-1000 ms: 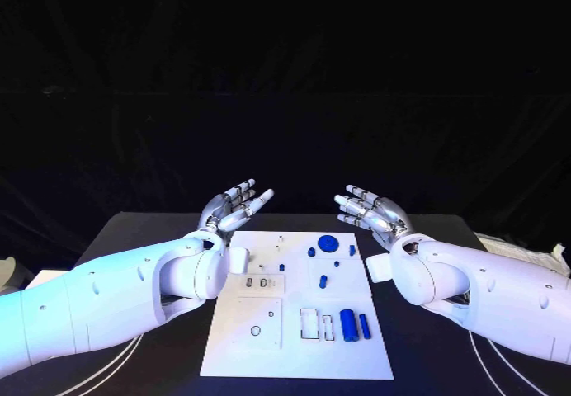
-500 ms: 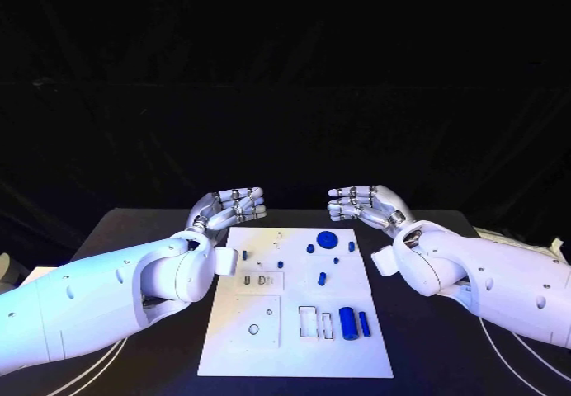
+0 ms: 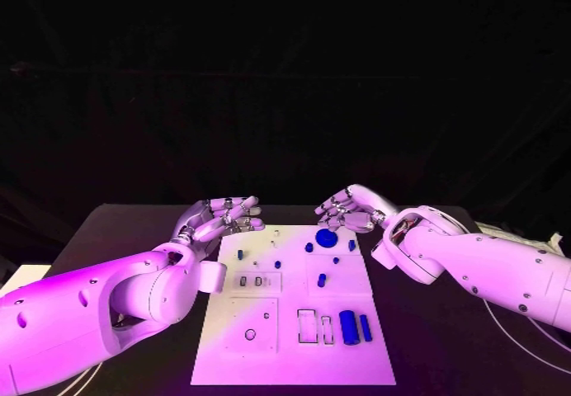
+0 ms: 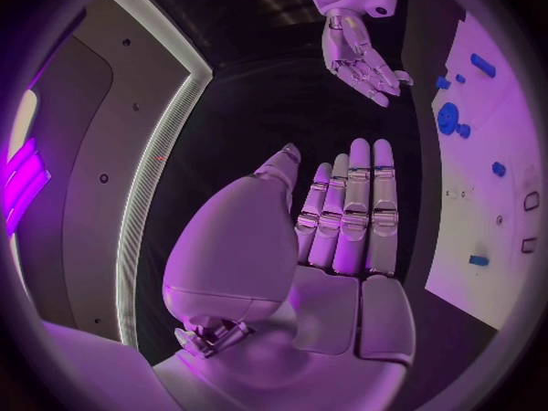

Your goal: Assemble the parts on the task board

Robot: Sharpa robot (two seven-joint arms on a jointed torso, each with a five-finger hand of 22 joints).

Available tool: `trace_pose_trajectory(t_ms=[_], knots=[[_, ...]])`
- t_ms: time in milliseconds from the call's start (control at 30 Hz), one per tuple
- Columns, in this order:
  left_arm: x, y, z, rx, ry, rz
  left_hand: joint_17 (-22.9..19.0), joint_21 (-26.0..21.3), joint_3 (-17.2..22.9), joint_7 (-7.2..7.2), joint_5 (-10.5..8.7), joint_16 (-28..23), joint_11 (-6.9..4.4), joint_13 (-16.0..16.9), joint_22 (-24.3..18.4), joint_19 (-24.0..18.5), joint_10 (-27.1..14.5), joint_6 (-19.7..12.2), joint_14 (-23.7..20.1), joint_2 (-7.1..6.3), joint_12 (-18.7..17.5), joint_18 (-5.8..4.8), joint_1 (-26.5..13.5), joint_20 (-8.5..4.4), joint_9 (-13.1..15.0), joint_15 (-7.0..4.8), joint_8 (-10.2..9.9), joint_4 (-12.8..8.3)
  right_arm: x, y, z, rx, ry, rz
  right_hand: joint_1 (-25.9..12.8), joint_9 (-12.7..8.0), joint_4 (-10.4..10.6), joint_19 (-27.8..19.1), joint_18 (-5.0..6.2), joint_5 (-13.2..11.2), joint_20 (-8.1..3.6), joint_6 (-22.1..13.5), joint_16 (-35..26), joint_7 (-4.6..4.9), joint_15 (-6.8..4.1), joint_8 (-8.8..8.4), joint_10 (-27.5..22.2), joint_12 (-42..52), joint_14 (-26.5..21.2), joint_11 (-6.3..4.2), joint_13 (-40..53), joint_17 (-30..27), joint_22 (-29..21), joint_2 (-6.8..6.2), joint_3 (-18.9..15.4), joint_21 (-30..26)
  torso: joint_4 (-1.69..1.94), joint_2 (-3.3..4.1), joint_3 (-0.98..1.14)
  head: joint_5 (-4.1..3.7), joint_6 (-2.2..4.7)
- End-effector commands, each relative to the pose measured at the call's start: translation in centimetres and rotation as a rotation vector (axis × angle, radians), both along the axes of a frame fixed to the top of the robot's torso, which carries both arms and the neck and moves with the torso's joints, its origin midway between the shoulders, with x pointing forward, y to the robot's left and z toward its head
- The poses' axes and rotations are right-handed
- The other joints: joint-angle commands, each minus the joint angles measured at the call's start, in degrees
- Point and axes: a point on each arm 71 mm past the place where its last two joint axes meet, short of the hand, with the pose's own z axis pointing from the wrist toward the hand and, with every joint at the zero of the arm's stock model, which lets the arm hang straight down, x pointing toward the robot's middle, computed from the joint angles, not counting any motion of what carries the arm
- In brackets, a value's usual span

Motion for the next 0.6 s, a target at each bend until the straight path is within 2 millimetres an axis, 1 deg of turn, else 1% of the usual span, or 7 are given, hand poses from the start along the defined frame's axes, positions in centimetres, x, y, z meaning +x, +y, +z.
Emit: trace_pose_trajectory(t_ms=[33, 133, 200, 300, 433, 500, 600], knots=[[-0.8, -0.6, 0.6, -0.025, 0.003, -0.043, 0.17, -0.55, -0.02, 0.28, -0.2, -0.99, 0.37, -0.25, -0.39, -0.29, -1.19, -0.64, -0.79, 0.07, -0.98, 0.09, 0.02, 0.28, -0.02, 0.45, -0.53, -0.41, 0.0, 0.5, -0.4, -0.319, -0.065, -0.001, -0.69, 0.08, -0.68, 7.02, 0.82, 0.01, -3.49, 2.99, 4.34, -1.4, -2.83, -0.63, 4.62, -0.46, 9.88, -2.02, 0.18, 3.45, 2.99, -2.28, 0.26, 6.32, 0.33, 1.9, -0.3, -0.37, 0.77], [-1.4, -0.7, 1.0, -0.04, 0.01, -0.051, 0.3, -1.03, -0.05, 0.44, -0.21, -1.67, 0.57, -0.26, -0.69, -0.7, -1.5, -0.62, -1.31, 0.07, -1.49, 0.07, -0.17, 0.52, 0.01, 0.7, -0.82, -0.49, 0.1, 0.8, 0.2, -0.407, -0.107, -0.012, -1.06, 0.08, -0.62, 9.16, 0.79, -0.37, -4.55, 3.73, 7.57, -1.98, -3.62, -0.76, 5.85, -0.73, 12.48, -2.79, 0.2, 5.89, 4.43, -2.59, 0.48, 9.03, 0.47, 2.72, -0.3, -0.36, 1.15], [-1.6, -0.9, 1.2, -0.054, 0.018, -0.055, 0.38, -1.25, -0.06, 0.49, -0.21, -2.0, 0.65, -0.26, -0.84, -0.87, -1.65, -0.63, -1.54, 0.06, -1.72, 0.08, -0.24, 0.63, 0.02, 0.81, -0.97, -0.58, 0.2, 1.0, 0.5, -0.455, -0.129, -0.015, -1.22, 0.06, -0.62, 9.28, 0.64, 0.5, -5.07, 4.41, 10.37, -2.18, -3.78, -0.86, 6.28, -1.35, 12.19, -3.02, 0.1, 8.08, 5.45, -2.6, 1.25, 10.68, 0.57, 3.11, -0.3, -0.38, 1.42], [-1.8, -1.0, 1.7, -0.072, 0.026, -0.06, 0.44, -1.45, -0.08, 0.56, -0.21, -2.29, 0.73, -0.27, -0.97, -1.02, -1.81, -0.63, -1.73, 0.07, -1.92, 0.08, -0.31, 0.73, 0.02, 0.91, -1.1, -0.64, 0.3, 1.4, 0.8, -0.504, -0.154, -0.013, -1.56, 0.01, -0.65, 9.08, 0.5, 0.45, -5.28, 4.77, 13.19, -2.44, -4.12, -1.09, 6.32, -2.4, 12.12, -3.1, 0.0, 10.7, 6.87, -2.91, 2.66, 12.95, 0.77, 3.62, -0.39, -0.52, 1.49], [-2.0, -1.0, 2.5, -0.084, 0.018, -0.067, 0.46, -1.51, -0.1, 0.6, -0.21, -2.37, 0.76, -0.27, -1.01, -1.06, -1.85, -0.63, -1.78, 0.07, -1.98, 0.08, -0.35, 0.76, 0.03, 0.94, -1.13, -0.65, 0.3, 2.0, 1.0, -0.541, -0.17, 0.001, -2.47, -0.03, -0.49, 8.79, 0.55, -0.64, -5.37, 4.62, 15.41, -2.54, -4.06, -1.2, 5.64, -2.95, 11.9, -2.98, -0.11, 12.78, 7.96, -3.49, 3.58, 14.66, 0.9, 4.43, -0.57, -0.73, 1.73], [-2.1, -0.9, 2.8, -0.087, 0.014, -0.068, 0.49, -1.52, -0.12, 0.63, -0.22, -2.37, 0.77, -0.26, -1.02, -1.05, -1.83, -0.58, -1.74, 0.05, -1.98, 0.1, -0.39, 0.77, 0.04, 0.93, -1.13, -0.64, 0.4, 2.1, 1.0, -0.56, -0.167, 0.011, -2.84, -0.07, -0.39, 8.54, 0.53, -1.09, -5.31, 4.31, 16.07, -2.55, -3.97, -1.27, 4.59, -3.11, 11.71, -2.82, -0.23, 13.53, 8.34, -3.65, 4.03, 15.24, 0.94, 4.74, -0.58, -0.74, 1.68], [-2.3, -0.7, 3.2, -0.09, 0.009, -0.069, 0.53, -1.53, -0.15, 0.65, -0.22, -2.37, 0.77, -0.24, -1.04, -1.03, -1.77, -0.5, -1.66, 0.03, -1.97, 0.11, -0.45, 0.78, 0.05, 0.92, -1.11, -0.64, 0.5, 2.2, 0.9, -0.588, -0.164, 0.022, -3.28, -0.07, -0.3, 8.17, 0.54, -1.98, -5.12, 3.51, 17.37, -2.49, -3.69, -1.27, 1.58, -2.98, 11.57, -2.39, -0.27, 14.99, 9.08, -4.26, 4.84, 16.42, 1.16, 5.26, -0.58, -0.82, 1.66]])
